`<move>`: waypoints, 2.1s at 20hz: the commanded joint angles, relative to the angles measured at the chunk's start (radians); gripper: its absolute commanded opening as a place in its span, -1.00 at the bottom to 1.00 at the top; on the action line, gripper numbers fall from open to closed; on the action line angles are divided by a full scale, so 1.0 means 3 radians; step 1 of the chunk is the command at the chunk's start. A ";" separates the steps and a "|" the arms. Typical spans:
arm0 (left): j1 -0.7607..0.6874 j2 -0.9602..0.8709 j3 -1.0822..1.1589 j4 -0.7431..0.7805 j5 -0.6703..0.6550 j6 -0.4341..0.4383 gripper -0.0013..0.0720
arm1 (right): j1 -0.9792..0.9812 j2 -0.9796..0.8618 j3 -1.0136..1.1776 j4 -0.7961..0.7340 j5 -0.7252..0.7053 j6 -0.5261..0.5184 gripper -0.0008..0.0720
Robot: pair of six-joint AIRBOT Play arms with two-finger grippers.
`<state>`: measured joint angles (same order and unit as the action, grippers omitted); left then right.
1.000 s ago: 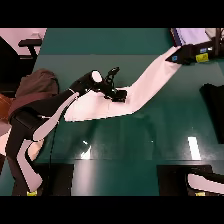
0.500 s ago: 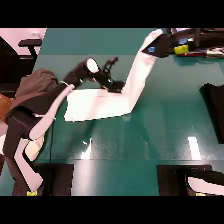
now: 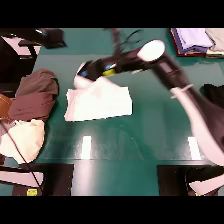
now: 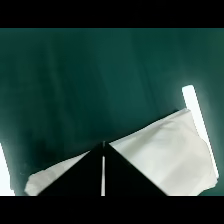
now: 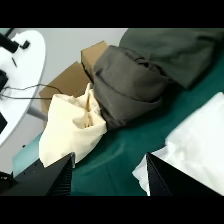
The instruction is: Fold the shirts.
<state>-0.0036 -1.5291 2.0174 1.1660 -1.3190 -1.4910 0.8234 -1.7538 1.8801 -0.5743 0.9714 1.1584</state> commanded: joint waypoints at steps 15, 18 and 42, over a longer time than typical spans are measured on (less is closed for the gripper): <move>0.0398 0.0332 0.0031 -0.0097 -0.0285 0.0024 -0.88 | -0.1741 0.0420 -0.2148 -0.0474 0.0486 0.0538 0.71; 0.0398 0.0329 0.0019 -0.0126 -0.0251 0.0114 -0.88 | -0.1653 0.0168 -0.2108 -0.0273 0.0436 0.0539 0.71; -0.1095 0.0327 -0.0132 -0.0408 0.0165 0.0252 -0.88 | -0.3763 0.1005 -0.1106 -0.1406 0.0900 0.0876 -0.94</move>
<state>-0.2630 -1.4311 1.9781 1.0428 -1.3277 -1.4078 -0.0921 -1.5417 1.5471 -0.9070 1.2045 1.4090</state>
